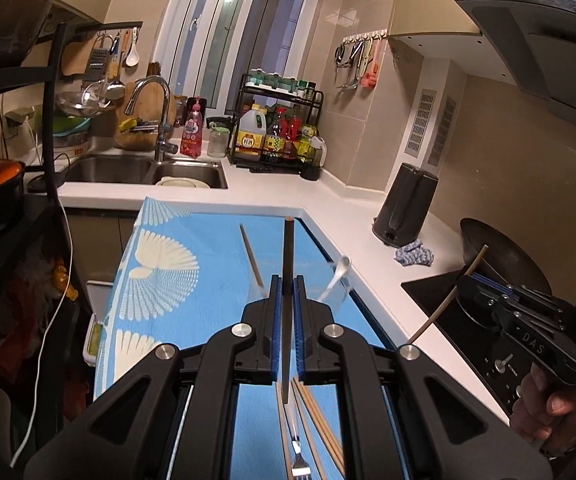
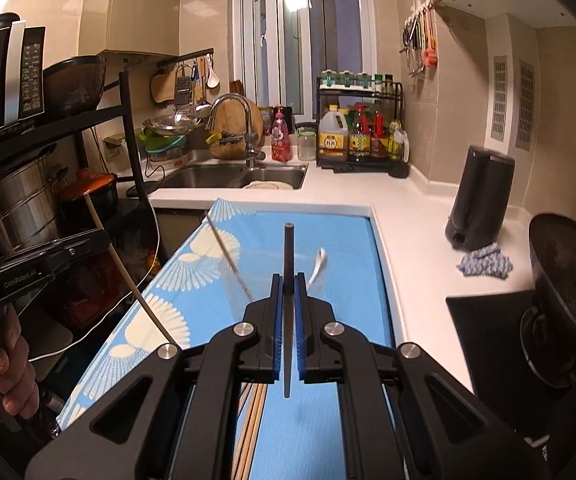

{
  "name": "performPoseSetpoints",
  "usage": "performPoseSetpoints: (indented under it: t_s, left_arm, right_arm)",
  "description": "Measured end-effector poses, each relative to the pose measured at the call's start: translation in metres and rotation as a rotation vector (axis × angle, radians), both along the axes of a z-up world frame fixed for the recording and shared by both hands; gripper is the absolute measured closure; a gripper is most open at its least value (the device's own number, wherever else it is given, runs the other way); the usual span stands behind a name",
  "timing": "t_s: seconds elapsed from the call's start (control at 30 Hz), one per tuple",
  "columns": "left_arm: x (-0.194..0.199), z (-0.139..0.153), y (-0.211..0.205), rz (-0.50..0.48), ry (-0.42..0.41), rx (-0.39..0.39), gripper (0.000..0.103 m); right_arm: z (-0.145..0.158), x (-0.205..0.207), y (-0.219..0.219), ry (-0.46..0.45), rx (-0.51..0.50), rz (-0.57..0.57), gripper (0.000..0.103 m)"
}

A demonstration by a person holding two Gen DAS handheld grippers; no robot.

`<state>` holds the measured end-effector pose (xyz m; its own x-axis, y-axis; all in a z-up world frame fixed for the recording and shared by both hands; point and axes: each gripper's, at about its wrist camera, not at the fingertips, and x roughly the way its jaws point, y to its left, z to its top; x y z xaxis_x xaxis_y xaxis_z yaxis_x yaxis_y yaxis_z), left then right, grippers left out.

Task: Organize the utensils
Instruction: 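Drop both chopsticks into the container and open both tools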

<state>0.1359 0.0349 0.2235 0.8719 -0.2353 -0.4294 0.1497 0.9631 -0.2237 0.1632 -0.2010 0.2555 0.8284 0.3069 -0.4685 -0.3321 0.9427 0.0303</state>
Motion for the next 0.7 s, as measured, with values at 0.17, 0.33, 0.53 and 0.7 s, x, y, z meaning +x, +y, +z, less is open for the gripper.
performPoseSetpoints:
  t_s: [0.17, 0.33, 0.53, 0.7]
  left_arm:
    - [0.026, 0.028, -0.002, -0.012, -0.035, -0.008, 0.097]
    - [0.050, 0.060, -0.005, -0.004, -0.094, -0.021, 0.097]
    - [0.086, 0.065, -0.017, 0.007, -0.115, 0.011, 0.097]
    - [0.119, 0.028, -0.034, -0.006, -0.059, 0.094, 0.097]
  right_arm:
    - [0.034, 0.027, 0.009, -0.045, 0.025, 0.019, 0.097]
    - [0.072, 0.051, 0.019, -0.117, 0.056, 0.019, 0.097]
    - [0.073, 0.085, 0.033, -0.148, 0.075, 0.004, 0.097]
    - [0.036, 0.110, 0.038, -0.115, 0.071, -0.024, 0.098]
